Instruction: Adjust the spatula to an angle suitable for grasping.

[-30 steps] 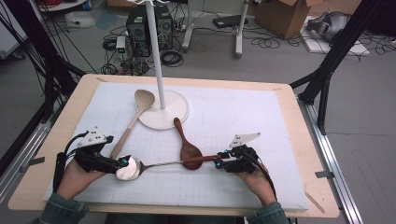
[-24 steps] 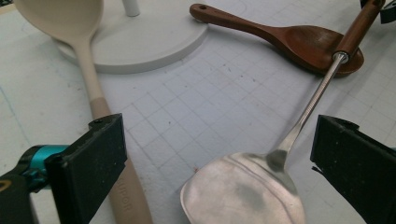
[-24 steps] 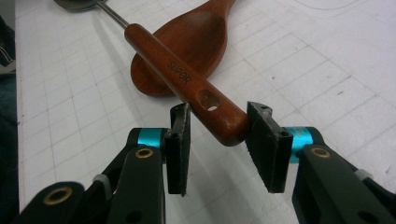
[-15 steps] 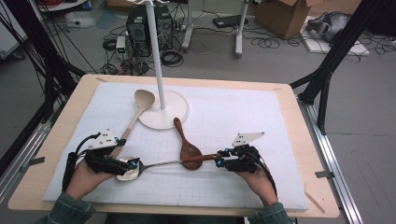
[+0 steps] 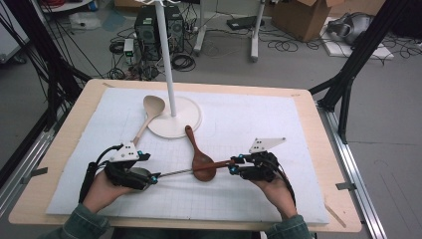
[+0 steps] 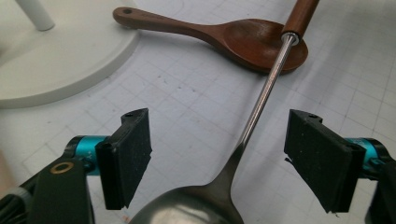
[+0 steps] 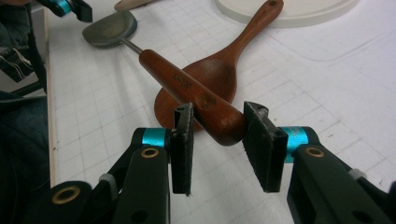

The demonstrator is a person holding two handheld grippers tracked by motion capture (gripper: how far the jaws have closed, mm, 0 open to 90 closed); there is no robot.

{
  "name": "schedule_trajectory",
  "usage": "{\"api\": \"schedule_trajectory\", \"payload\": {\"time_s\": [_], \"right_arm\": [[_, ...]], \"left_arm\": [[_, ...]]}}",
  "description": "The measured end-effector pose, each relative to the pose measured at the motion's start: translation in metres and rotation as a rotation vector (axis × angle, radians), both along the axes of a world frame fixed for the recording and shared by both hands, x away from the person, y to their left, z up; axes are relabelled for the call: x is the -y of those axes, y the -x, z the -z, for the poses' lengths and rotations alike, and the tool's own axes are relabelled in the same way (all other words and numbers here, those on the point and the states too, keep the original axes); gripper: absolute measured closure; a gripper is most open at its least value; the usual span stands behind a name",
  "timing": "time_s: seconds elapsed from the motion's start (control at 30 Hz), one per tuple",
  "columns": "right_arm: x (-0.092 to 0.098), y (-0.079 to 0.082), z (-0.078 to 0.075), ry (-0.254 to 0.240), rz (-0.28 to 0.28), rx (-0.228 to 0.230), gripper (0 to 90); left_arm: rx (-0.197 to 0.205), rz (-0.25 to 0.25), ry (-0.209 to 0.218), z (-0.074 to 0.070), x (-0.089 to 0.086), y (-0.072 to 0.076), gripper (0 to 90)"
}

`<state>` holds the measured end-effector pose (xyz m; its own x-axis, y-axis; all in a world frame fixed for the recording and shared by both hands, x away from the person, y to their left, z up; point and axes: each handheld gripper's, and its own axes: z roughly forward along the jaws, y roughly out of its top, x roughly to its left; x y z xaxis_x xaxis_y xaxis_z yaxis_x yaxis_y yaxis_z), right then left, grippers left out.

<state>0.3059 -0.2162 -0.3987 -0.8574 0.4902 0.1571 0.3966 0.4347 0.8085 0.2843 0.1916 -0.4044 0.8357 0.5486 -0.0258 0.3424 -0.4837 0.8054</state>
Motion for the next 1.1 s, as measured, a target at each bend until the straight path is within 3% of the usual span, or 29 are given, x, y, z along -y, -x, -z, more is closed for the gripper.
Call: {"api": "schedule_trajectory", "payload": {"time_s": [0.53, 0.87, 1.1], "right_arm": [[-0.011, 0.001, -0.027, -0.018, -0.017, 0.047, 65.5], [-0.020, 0.002, -0.037, -0.020, -0.030, 0.060, 66.0], [-0.022, -0.001, -0.039, -0.022, -0.035, 0.059, 66.0]], "left_arm": [[-0.053, 0.128, -0.028, 0.006, 0.033, -0.008, 47.0], [-0.068, 0.145, -0.041, 0.008, 0.044, -0.013, 58.0], [-0.043, 0.161, -0.055, 0.003, 0.046, -0.015, 72.6]]}}
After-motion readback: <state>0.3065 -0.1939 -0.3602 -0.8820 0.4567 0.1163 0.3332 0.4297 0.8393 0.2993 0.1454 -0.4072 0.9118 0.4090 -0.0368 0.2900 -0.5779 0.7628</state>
